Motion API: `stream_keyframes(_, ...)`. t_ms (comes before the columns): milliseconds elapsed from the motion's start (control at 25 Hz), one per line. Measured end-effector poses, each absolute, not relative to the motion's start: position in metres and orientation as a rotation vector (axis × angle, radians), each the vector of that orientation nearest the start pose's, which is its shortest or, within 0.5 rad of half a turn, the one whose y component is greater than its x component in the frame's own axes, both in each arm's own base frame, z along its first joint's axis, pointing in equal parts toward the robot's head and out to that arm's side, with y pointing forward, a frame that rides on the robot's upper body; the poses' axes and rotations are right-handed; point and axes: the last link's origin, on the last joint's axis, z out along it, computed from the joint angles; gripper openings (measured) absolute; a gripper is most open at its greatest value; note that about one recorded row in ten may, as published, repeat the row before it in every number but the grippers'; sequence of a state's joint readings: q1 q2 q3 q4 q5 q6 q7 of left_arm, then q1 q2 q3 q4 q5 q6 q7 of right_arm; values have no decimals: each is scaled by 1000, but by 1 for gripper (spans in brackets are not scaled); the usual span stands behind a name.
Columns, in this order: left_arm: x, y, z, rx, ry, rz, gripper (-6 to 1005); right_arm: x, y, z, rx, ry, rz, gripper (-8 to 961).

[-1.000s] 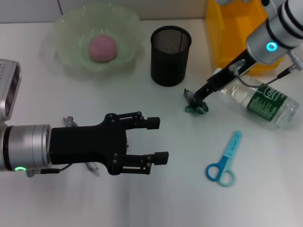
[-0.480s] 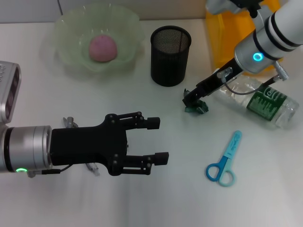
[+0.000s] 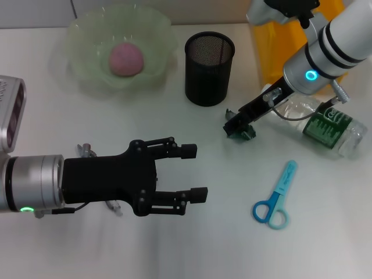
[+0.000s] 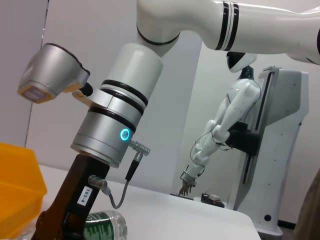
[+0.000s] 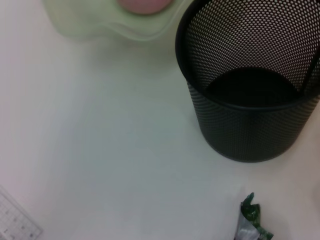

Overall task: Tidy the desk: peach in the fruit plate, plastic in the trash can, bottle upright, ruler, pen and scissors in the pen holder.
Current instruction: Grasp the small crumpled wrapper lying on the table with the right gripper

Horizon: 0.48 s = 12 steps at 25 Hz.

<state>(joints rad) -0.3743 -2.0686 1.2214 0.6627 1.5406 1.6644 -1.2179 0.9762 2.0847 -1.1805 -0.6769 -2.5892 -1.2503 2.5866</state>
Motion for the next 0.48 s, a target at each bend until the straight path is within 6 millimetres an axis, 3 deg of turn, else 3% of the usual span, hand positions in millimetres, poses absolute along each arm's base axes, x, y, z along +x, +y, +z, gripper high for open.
stream_keyframes(480, -232, 270, -36, -2929, -361, -1019, 803, 176, 415, -60, -2522, 1207, -395, 775)
